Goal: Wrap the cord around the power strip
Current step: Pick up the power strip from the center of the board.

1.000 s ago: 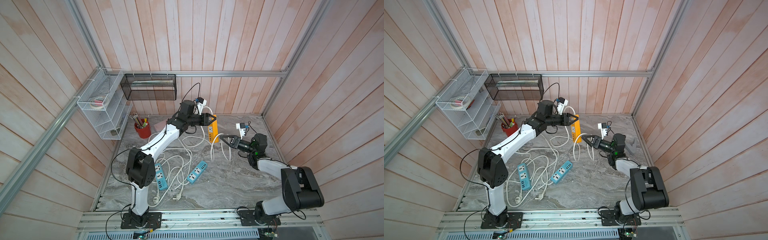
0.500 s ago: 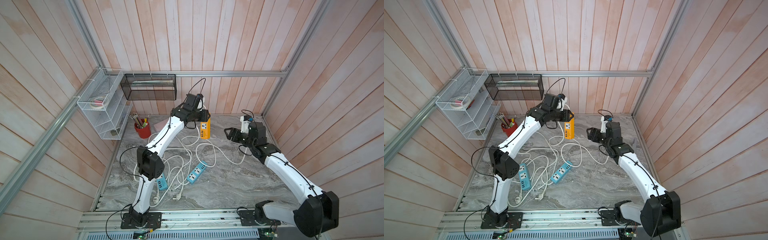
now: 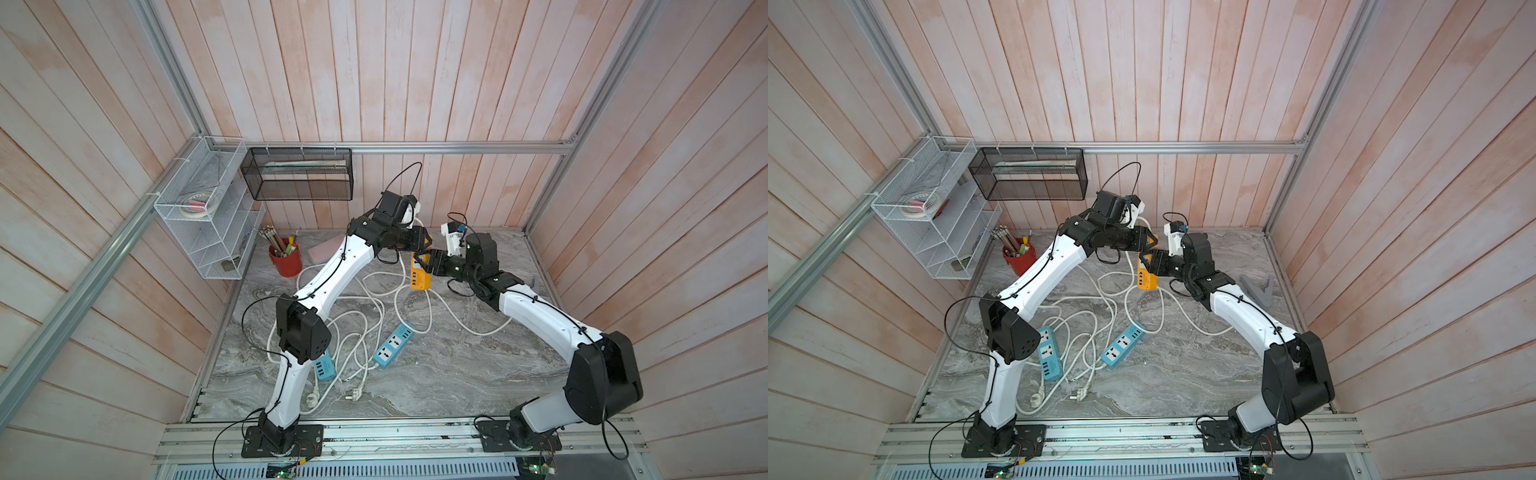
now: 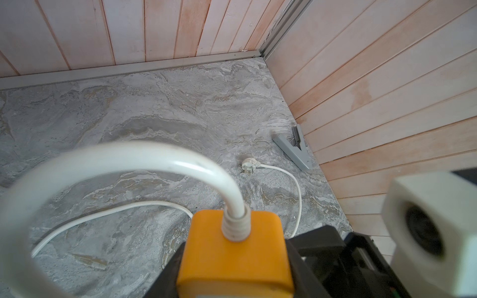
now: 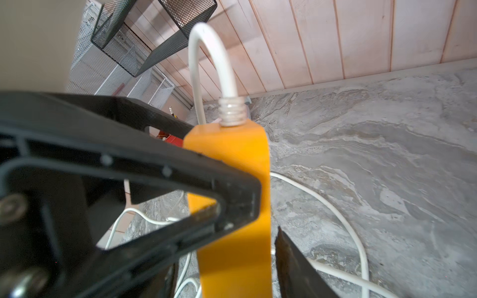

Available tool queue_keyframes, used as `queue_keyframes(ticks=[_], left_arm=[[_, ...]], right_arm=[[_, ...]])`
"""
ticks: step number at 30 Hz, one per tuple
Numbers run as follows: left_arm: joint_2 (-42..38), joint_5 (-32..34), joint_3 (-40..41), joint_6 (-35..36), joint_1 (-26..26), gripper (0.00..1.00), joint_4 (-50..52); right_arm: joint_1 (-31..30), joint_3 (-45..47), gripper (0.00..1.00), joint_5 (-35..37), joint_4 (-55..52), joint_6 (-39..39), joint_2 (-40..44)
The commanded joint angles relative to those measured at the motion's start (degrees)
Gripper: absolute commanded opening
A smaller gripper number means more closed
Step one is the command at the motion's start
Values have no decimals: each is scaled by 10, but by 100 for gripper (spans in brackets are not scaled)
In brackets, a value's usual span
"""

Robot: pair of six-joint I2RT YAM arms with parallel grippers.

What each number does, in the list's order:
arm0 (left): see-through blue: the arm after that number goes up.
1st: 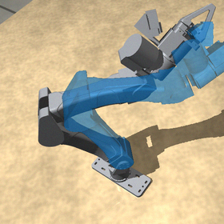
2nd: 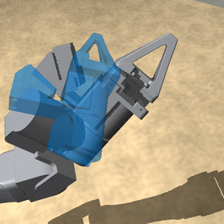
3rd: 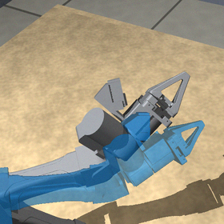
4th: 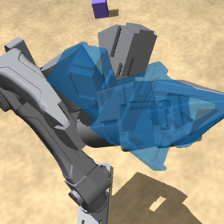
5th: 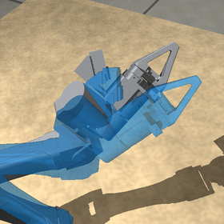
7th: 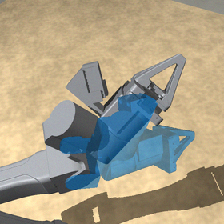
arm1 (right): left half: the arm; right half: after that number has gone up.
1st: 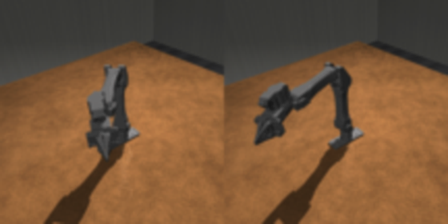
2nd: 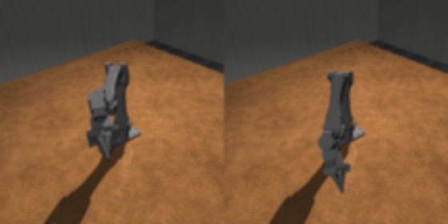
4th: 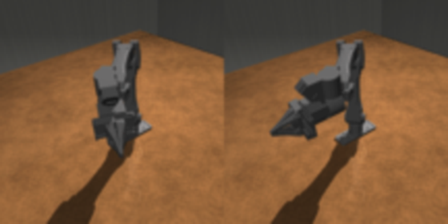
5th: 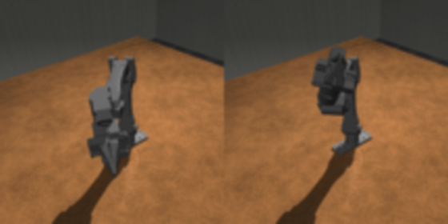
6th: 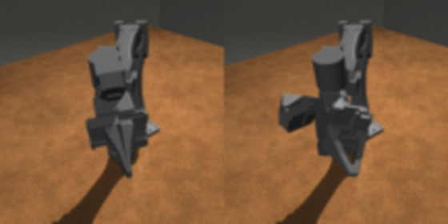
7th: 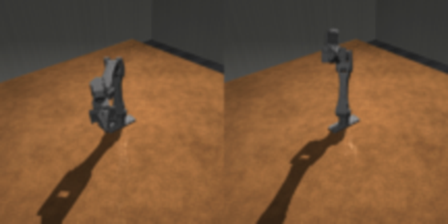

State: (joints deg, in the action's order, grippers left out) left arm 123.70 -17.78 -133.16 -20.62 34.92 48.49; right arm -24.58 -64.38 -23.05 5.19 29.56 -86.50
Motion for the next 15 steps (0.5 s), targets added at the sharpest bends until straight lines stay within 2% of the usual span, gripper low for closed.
queue_keyframes(ticks=[1,4,5,8,10,13,15], left_arm=[[-35,-10,-14,-1,4,20,-7],[-46,-24,-14,3,3,24,-9],[-51,-33,-14,3,3,28,-11],[-70,-65,-11,7,0,52,-13],[-91,-95,2,8,-10,62,-16],[-150,-150,92,-12,-39,69,-62],[-209,-185,213,-35,-64,71,-145]], right_arm=[[-1,-10,42,-14,40,8,-12],[-1,20,29,-10,81,15,-8],[-2,28,27,-10,95,18,-8],[3,59,22,-19,148,34,-4],[14,87,20,-38,203,65,2],[41,138,17,-72,315,134,15],[56,165,16,-94,392,179,26]])
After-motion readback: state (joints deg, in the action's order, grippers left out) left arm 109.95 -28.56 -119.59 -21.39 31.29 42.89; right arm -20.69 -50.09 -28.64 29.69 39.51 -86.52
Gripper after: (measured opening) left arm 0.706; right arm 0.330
